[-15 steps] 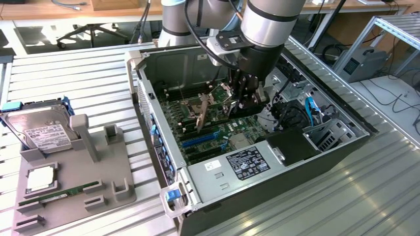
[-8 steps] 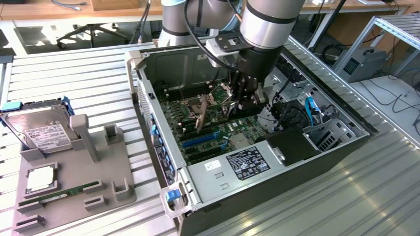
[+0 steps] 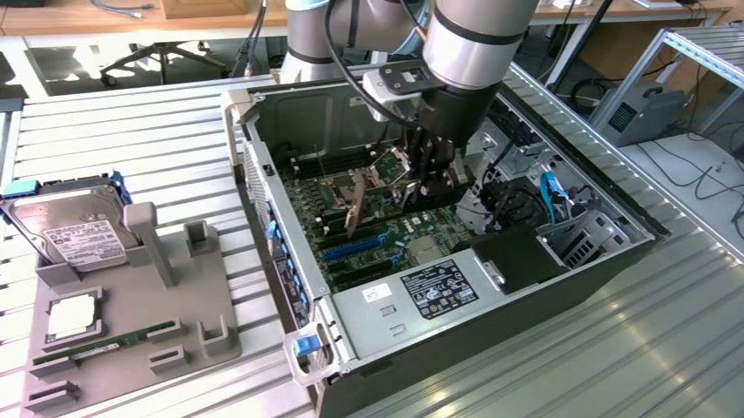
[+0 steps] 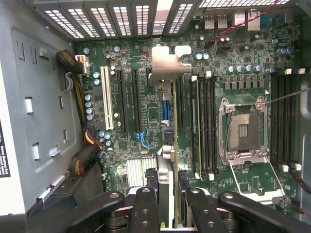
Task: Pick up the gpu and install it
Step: 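Insert the gpu into the slot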
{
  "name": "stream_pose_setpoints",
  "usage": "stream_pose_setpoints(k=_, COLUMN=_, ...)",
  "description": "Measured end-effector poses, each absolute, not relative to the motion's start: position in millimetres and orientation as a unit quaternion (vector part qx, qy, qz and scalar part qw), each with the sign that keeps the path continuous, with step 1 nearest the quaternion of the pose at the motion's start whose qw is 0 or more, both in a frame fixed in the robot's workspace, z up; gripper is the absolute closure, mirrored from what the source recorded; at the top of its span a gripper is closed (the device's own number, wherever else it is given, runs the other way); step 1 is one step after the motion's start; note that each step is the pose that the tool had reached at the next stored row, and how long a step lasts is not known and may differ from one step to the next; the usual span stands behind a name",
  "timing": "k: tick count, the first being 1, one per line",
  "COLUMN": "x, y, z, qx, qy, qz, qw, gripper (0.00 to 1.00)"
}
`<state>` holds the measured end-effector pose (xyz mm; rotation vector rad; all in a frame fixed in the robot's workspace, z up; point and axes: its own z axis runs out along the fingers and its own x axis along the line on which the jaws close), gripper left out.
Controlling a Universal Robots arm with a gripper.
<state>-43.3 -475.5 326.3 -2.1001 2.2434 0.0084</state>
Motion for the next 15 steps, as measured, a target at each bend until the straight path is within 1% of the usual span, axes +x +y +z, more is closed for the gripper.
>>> stream_pose_setpoints(k=15, x=-45.8, y=-475.5, z=324.1, qx=-0.683, qy=0.730, qz=0.003, qw=0.034, gripper=0.73)
